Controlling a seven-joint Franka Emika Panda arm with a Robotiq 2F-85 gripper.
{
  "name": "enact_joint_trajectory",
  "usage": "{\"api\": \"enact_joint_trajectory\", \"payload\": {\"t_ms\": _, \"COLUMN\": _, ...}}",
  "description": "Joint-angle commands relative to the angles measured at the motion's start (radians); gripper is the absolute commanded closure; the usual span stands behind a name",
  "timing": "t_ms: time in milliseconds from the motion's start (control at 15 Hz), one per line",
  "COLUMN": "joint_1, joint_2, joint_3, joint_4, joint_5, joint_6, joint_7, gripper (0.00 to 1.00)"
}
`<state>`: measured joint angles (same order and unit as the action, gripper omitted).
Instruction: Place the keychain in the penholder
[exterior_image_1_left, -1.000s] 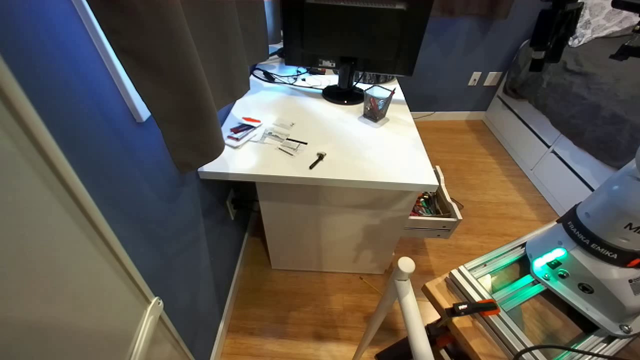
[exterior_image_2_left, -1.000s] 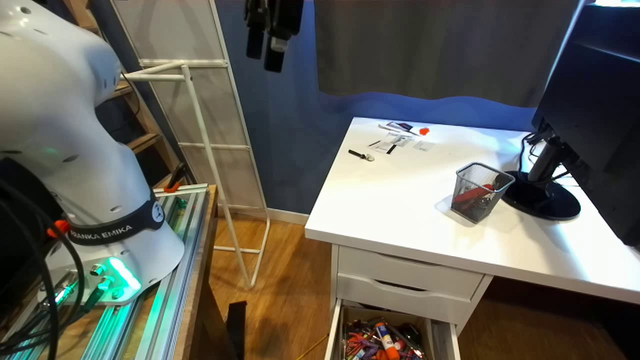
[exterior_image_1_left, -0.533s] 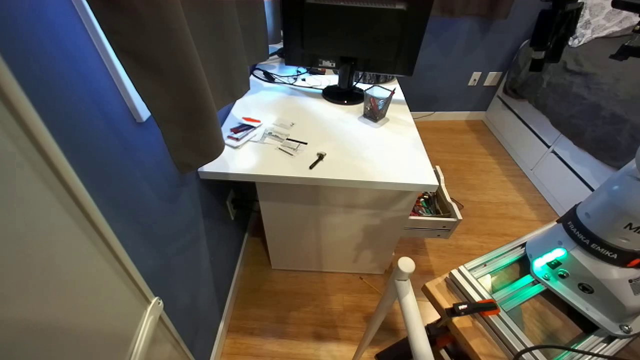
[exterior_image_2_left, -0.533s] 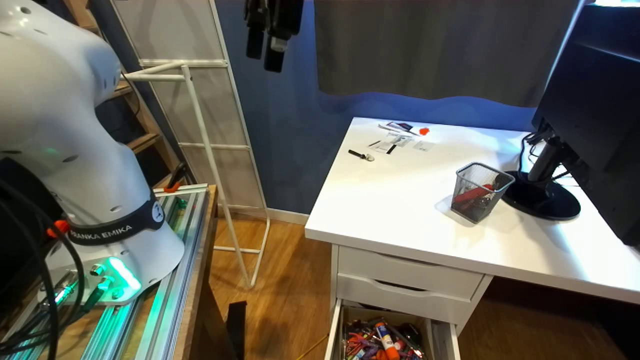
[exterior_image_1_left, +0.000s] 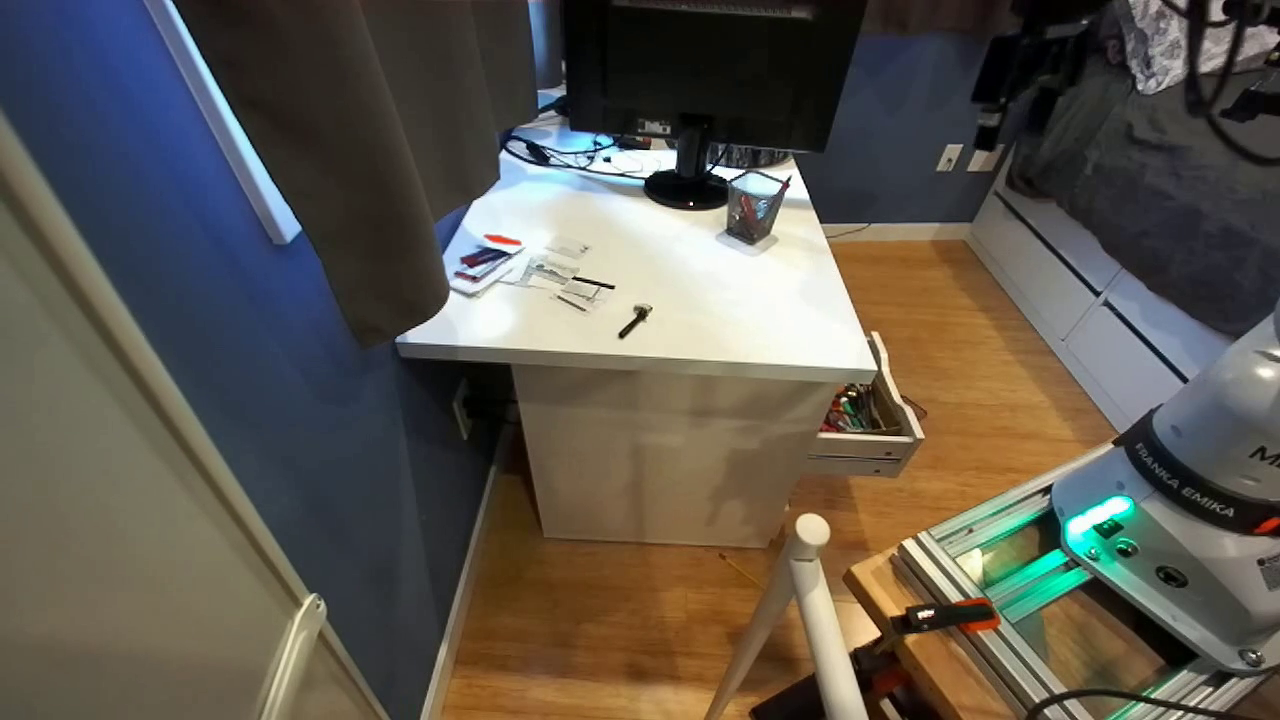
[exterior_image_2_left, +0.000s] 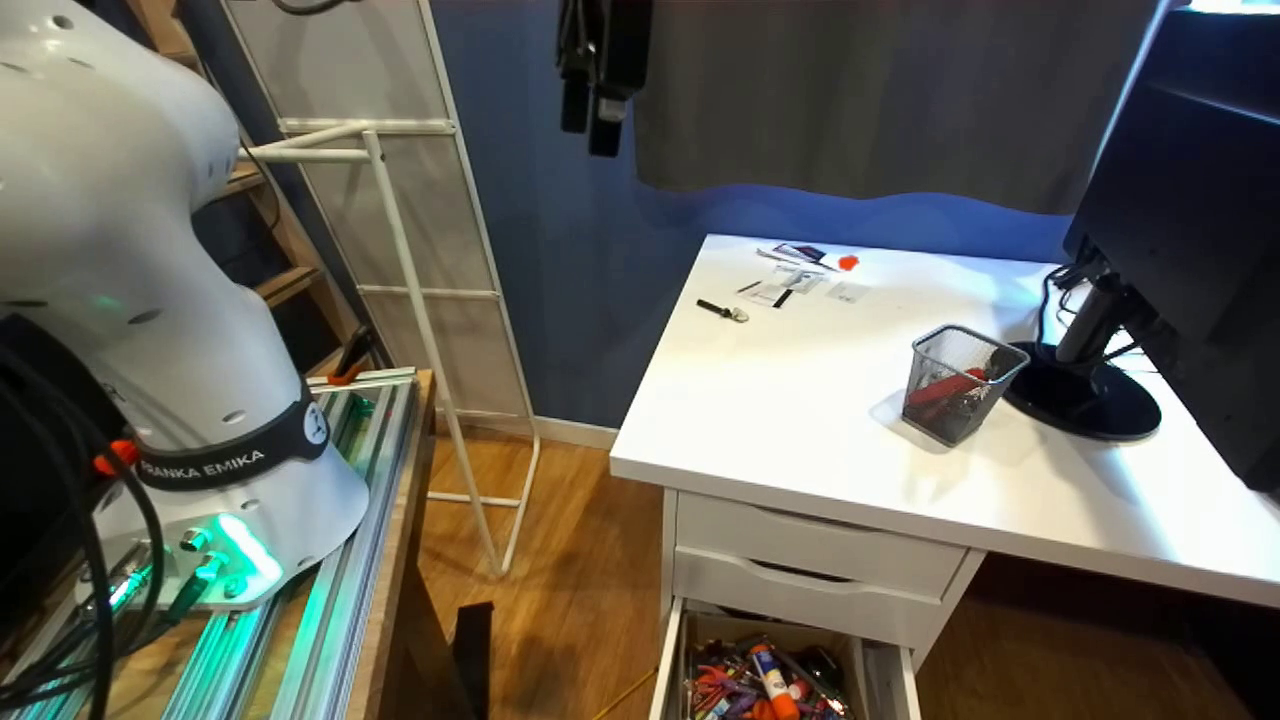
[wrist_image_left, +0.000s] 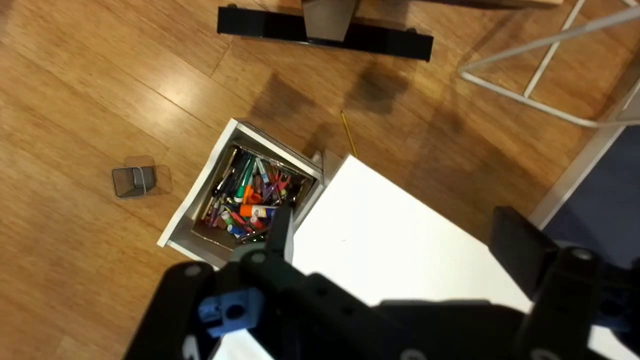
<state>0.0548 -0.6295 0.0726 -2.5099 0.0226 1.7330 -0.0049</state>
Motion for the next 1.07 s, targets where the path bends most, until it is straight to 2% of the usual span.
{"api": "enact_joint_trajectory", "payload": {"t_ms": 0, "joint_1": 0.003, "joint_2": 0.149, "joint_3": 0.118, "joint_4": 0.042, "joint_5": 0.083, "joint_6": 0.135, "joint_7": 0.265, "gripper": 0.00}}
{"api": "enact_joint_trajectory", "payload": {"t_ms": 333, "joint_1": 0.012, "joint_2": 0.345, "joint_3": 0.258, "joint_4": 0.075, "joint_5": 0.081, "joint_6": 0.400, "joint_7": 0.663, "gripper": 0.00}}
{"api": "enact_joint_trajectory", "payload": {"t_ms": 467, "joint_1": -0.040, "joint_2": 0.418, "joint_3": 0.352, "joint_4": 0.094, "joint_5": 0.052, "joint_6": 0.494, "joint_7": 0.819, "gripper": 0.00}}
{"api": "enact_joint_trajectory", "payload": {"t_ms": 600, "joint_1": -0.125, "joint_2": 0.484, "joint_3": 0.462, "joint_4": 0.120, "joint_5": 0.001, "joint_6": 0.557, "joint_7": 0.972, "gripper": 0.00}}
{"api": "enact_joint_trajectory", "payload": {"t_ms": 667, "joint_1": -0.106, "joint_2": 0.542, "joint_3": 0.474, "joint_4": 0.150, "joint_5": -0.056, "joint_6": 0.570, "joint_7": 1.046, "gripper": 0.00}}
{"api": "enact_joint_trajectory", "payload": {"t_ms": 733, "joint_1": -0.002, "joint_2": 0.449, "joint_3": 0.345, "joint_4": 0.082, "joint_5": -0.007, "joint_6": 0.545, "joint_7": 0.931, "gripper": 0.00}}
{"api": "enact_joint_trajectory", "payload": {"t_ms": 867, "joint_1": 0.002, "joint_2": 0.511, "joint_3": 0.366, "joint_4": 0.113, "joint_5": -0.044, "joint_6": 0.563, "joint_7": 1.011, "gripper": 0.00}}
{"api": "enact_joint_trajectory", "payload": {"t_ms": 1000, "joint_1": 0.005, "joint_2": 0.537, "joint_3": 0.366, "joint_4": 0.132, "joint_5": -0.048, "joint_6": 0.565, "joint_7": 1.026, "gripper": 0.00}}
